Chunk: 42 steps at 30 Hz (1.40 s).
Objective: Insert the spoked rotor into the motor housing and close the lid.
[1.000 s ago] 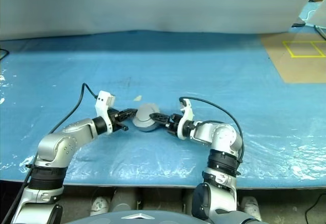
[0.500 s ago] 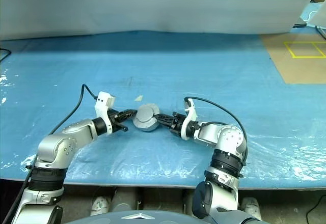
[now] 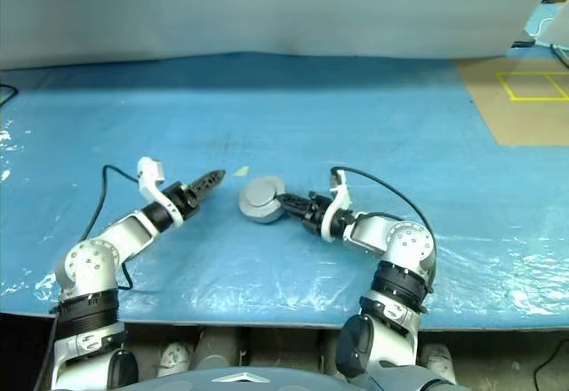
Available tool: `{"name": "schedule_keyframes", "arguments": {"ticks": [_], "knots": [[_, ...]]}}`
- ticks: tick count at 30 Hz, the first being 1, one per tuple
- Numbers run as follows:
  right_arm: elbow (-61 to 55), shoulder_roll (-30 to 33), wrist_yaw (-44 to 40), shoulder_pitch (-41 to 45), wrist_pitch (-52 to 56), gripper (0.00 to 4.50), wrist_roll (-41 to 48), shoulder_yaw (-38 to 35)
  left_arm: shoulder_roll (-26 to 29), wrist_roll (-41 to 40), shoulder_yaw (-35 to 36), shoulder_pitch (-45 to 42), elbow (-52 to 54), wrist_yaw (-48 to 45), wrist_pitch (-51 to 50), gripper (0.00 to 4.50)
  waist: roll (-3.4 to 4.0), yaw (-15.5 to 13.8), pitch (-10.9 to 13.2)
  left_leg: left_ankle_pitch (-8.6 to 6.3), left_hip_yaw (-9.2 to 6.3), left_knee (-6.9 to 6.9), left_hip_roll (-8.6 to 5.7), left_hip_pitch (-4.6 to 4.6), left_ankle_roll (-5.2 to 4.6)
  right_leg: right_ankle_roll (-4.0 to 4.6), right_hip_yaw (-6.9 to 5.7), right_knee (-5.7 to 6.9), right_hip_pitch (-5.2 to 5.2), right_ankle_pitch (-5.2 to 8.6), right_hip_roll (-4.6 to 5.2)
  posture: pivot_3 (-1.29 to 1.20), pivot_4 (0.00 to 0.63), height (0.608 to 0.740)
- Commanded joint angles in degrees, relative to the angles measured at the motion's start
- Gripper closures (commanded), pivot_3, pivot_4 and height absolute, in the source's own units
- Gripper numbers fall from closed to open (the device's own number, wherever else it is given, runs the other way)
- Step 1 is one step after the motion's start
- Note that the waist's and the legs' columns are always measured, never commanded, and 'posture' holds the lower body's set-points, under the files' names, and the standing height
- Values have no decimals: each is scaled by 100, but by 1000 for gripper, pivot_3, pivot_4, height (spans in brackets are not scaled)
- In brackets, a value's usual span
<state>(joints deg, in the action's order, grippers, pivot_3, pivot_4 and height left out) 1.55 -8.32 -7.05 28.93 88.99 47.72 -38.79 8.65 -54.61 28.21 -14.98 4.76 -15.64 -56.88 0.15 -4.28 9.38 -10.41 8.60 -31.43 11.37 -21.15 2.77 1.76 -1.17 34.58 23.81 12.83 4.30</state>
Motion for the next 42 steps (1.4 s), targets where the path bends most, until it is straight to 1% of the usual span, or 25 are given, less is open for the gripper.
{"name": "schedule_keyframes", "arguments": {"ticks": [1,3,4,8,12,17,23,28,31,36,42], "knots": [[149,-370,217,559,-382,3370,402,-324,-345,-1172,656,187,-39,379,-60,0,-3,10,2,0,0,0,0,0,0,0,1,-1,1,0,0,0,150,740],[286,-320,315,722,-526,3370,500,-371,-494,-1639,764,327,-31,520,-100,0,-6,21,4,0,0,-1,2,-4,0,-2,1,0,6,-1,-2,0,150,740],[397,-295,358,849,-640,3370,545,-391,-618,-1942,785,439,-54,606,-150,0,-6,24,4,0,0,-1,4,-10,0,-16,0,1,13,-10,-4,0,150,740],[779,-283,496,1228,-1015,3370,669,-311,-985,-2888,671,709,-168,923,-205,0,-7,27,5,0,0,0,4,-35,1,-22,-1,-1,34,-13,-7,0,150,740],[900,-388,669,1453,-1270,3370,810,-84,-1145,-3391,441,727,-259,1297,-100,0,-10,16,6,-1,-4,0,6,-42,2,-24,-9,0,34,-15,-8,0,150,740],[908,-524,910,1692,-1354,3370,1236,189,-1238,-3602,174,591,-521,1276,145,0,-11,20,7,-1,-4,-5,6,-41,3,-27,-9,2,34,-16,-8,0,150,740],[797,-604,1227,1728,-1367,3370,1799,612,-1276,-3631,-108,560,-713,1099,256,0,-11,19,6,-1,-4,-13,6,-41,3,-29,-8,7,34,-17,-8,0,150,740],[597,-630,1532,1550,-1290,3370,2373,1008,-1358,-3549,-292,494,-762,884,397,0,-11,15,7,-1,-5,-22,5,-43,3,-33,-7,10,33,-20,-7,0,150,740],[503,-595,1729,1419,-1271,3370,2725,1236,-1409,-3639,-313,343,-748,743,538,0,-12,15,7,-1,-7,-28,7,-44,3,-35,-8,12,32,-21,-8,0,150,740],[399,-512,2024,1217,-1350,3370,3223,1571,-1382,-3649,-408,192,-849,790,607,0,-13,18,7,-1,-7,-45,8,-46,3,-40,-7,15,30,-24,-7,0,150,740],[331,-446,2332,1008,-1498,3370,3665,1856,-1383,-3949,-414,-196,-674,837,760,0,-14,17,8,-1,-12,-53,9,-52,3,-43,-9,18,30,-26,-8,0,150,740]]}}
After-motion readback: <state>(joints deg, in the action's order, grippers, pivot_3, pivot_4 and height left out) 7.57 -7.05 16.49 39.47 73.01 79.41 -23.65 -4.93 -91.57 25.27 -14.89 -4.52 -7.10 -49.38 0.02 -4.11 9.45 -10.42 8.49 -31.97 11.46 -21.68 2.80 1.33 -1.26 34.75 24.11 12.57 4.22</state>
